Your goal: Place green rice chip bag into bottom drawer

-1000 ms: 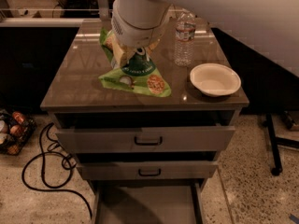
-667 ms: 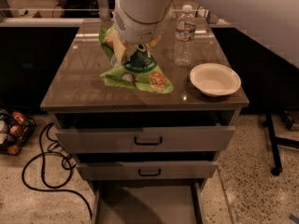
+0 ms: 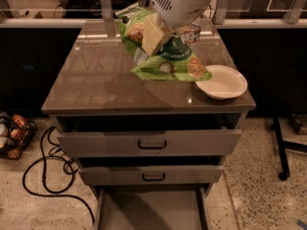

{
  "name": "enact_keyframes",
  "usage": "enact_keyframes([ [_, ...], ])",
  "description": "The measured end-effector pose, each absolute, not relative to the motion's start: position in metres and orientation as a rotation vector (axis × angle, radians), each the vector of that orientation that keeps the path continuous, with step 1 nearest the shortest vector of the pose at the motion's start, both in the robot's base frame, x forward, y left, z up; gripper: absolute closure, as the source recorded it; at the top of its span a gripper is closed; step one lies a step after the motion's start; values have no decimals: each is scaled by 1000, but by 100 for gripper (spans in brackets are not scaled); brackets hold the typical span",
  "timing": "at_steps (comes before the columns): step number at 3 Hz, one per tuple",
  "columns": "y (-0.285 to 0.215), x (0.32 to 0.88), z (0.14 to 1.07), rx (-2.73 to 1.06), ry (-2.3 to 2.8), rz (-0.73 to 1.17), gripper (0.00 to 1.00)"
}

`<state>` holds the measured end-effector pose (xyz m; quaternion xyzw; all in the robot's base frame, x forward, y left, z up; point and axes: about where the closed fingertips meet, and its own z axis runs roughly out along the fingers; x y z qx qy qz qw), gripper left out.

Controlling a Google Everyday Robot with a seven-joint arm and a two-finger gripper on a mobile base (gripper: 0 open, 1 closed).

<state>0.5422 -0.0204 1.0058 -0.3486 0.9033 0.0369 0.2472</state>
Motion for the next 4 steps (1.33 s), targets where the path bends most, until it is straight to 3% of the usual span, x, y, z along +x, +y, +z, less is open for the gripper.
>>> enact_keyframes([
  [4,-78,486,956,-1432,2291,170,100],
])
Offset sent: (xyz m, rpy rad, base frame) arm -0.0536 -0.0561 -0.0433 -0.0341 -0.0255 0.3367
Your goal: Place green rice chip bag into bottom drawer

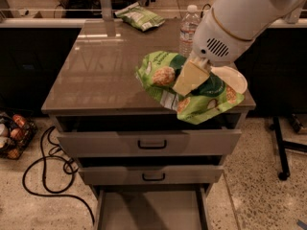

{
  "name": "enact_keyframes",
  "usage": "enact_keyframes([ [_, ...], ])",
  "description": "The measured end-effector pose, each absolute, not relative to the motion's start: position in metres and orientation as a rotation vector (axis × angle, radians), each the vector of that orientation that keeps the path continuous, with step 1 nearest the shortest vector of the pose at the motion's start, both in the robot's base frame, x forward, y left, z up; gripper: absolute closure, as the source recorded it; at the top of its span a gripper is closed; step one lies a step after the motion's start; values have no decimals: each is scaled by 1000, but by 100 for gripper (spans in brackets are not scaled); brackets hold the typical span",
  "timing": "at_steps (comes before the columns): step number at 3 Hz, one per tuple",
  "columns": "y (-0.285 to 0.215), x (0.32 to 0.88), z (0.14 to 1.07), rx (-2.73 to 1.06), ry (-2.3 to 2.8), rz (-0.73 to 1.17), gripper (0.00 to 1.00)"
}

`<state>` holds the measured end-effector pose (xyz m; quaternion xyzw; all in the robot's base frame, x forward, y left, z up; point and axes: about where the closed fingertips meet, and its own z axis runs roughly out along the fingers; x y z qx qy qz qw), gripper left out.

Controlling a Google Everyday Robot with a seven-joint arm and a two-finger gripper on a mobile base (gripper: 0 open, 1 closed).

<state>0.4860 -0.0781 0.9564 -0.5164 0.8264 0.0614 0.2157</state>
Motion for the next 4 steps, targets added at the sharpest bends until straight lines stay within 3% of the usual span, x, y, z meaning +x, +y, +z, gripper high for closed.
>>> enact_keyframes([
  [2,-85,485,935,-1419,2295,213,100],
  [4,-119,426,848,-1467,2300,347,100],
])
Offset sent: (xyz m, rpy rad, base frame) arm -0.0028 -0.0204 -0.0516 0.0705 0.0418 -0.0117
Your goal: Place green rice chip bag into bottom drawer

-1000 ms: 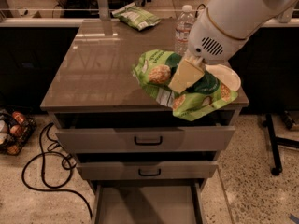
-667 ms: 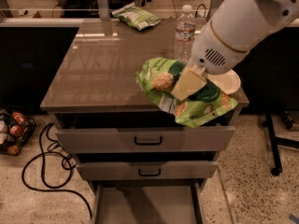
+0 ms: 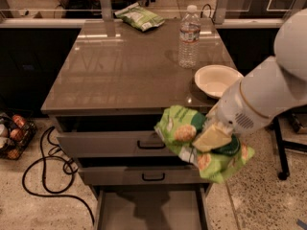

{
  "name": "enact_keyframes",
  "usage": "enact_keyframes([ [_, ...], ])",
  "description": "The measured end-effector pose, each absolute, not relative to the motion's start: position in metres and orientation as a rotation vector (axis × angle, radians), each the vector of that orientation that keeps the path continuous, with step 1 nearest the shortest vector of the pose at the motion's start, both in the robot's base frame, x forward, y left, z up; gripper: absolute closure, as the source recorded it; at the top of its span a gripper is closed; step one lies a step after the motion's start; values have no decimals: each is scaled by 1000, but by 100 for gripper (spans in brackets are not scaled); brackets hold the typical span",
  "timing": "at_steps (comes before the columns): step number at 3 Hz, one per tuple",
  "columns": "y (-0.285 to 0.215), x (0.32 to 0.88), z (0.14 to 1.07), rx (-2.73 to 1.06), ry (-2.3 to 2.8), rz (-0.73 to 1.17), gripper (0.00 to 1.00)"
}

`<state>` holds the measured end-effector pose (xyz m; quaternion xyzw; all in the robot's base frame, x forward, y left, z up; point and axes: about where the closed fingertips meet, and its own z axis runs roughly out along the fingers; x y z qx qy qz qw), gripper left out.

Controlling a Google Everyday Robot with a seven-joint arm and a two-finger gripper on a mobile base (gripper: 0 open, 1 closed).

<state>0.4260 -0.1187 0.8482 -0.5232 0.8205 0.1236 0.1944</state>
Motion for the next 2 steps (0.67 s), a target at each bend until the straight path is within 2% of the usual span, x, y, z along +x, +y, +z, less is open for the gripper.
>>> enact_keyframes([
  [2,-116,371,768,-1700,2234,501,100],
])
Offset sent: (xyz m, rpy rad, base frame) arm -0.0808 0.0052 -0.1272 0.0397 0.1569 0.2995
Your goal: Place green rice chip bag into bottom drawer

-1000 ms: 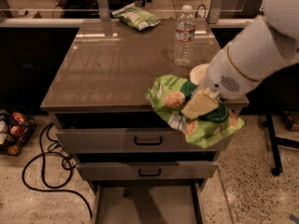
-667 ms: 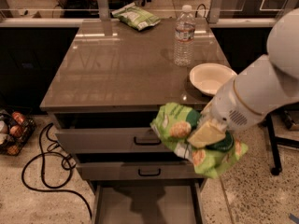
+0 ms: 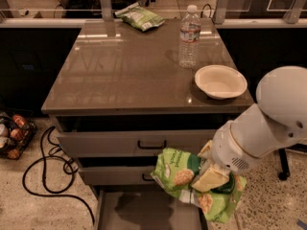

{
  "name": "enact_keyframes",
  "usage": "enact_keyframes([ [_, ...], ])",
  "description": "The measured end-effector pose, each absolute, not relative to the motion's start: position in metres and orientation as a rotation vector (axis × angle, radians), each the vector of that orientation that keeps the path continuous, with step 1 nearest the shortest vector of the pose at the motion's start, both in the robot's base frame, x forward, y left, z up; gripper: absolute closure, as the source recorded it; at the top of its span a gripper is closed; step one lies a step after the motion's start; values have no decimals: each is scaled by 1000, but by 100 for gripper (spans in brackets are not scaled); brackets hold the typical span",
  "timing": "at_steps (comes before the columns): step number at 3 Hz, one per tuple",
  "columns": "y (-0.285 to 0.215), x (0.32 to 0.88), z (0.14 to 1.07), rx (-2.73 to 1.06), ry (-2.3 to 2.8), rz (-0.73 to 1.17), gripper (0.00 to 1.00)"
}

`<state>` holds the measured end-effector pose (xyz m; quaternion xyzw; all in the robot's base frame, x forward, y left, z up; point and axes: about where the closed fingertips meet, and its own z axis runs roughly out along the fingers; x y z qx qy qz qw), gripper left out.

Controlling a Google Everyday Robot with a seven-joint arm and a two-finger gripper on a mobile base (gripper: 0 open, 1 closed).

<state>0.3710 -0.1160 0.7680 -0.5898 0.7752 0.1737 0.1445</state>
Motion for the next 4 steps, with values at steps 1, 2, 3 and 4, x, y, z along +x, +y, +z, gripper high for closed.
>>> enact_keyframes([
  [1,-116,360,741,-1743,2206,553,100],
  [2,-116,360,741,-1743,2206,553,100],
  [3,-113,349,713,-1766,2210,556,100],
  [4,-107,322,674,-1798,2190,555,100],
])
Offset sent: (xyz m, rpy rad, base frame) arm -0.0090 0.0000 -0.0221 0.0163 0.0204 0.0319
